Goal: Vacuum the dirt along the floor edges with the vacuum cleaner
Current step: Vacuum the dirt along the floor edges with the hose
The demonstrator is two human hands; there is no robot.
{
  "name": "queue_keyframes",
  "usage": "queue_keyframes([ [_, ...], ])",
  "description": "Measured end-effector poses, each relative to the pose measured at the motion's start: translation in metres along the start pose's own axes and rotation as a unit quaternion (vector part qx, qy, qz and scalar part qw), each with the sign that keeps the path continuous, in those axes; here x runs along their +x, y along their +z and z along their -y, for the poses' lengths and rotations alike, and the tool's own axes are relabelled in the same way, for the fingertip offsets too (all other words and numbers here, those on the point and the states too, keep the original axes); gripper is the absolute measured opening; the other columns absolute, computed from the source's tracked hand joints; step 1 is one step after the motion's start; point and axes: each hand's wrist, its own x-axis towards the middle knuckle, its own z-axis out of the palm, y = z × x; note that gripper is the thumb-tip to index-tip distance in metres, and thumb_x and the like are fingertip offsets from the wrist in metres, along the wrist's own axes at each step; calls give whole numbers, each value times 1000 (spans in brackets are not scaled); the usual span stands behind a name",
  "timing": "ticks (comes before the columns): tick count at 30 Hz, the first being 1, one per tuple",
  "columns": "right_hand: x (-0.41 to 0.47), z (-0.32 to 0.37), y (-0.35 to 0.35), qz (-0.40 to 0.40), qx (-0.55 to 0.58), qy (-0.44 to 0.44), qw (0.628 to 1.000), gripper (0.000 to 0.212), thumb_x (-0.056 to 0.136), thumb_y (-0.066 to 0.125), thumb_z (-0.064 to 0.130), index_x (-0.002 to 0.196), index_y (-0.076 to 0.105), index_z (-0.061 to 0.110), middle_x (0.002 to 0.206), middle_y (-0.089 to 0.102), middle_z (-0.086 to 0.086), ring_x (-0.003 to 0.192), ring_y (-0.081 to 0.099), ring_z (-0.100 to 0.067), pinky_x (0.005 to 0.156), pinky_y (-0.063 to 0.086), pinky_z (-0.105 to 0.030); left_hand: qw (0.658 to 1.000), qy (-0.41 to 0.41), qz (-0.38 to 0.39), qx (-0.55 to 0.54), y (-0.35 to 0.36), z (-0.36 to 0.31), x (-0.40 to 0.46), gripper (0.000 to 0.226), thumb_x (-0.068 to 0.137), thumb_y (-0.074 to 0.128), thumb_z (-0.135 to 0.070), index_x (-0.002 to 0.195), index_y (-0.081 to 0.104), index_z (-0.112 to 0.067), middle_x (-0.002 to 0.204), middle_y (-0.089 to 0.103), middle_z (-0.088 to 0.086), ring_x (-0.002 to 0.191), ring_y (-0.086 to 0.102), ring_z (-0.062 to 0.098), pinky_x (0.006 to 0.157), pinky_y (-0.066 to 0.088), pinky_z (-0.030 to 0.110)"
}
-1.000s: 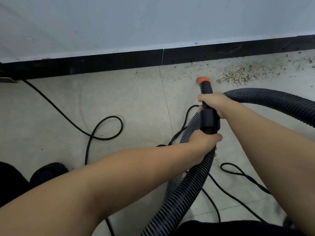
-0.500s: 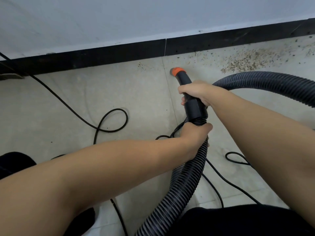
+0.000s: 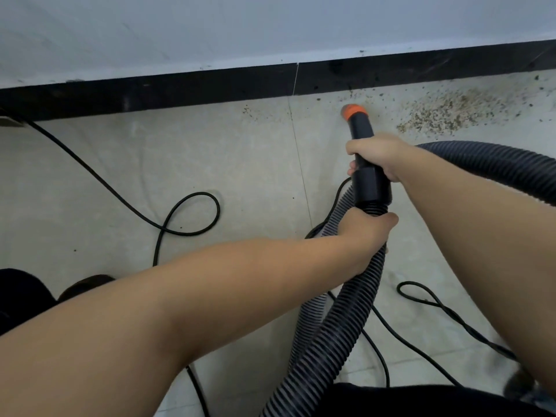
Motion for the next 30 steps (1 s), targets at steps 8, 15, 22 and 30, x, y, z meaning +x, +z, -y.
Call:
queue_keyframes([
  [8,-20,11,56,76,-29,-38,996,11,81,58,8,88,49,6,42,60,-3,39,62,-16,37,47,-21,999,-35,4,-32,-44,18,-9,12,84,63,-10,83,51,-9,67,54,8,49,53,21,56,47,29],
  [15,-22,14,70,87,-20,-45,995,16,80,60,9,91,49,6,47,63,-5,42,63,-17,39,48,-22,994,-87,32,-63,-61,19,-24,17,88,63,-15,96,49,-8,70,53,8,48,53,18,50,47,25],
  [22,-33,21,104,153,-40,-55,986,15,79,60,7,91,51,6,46,62,-3,43,63,-17,42,51,-24,992,-58,-45,-102,-71,33,-34,11,84,60,-12,80,51,-9,63,52,7,44,50,18,47,46,24],
  [30,-32,36,121,153,-31,-65,986,13,82,58,6,90,49,7,56,61,-7,42,62,-16,41,50,-22,993,-54,-43,-97,-94,25,-31,10,83,60,-11,86,52,-4,62,50,9,42,49,18,46,45,24],
])
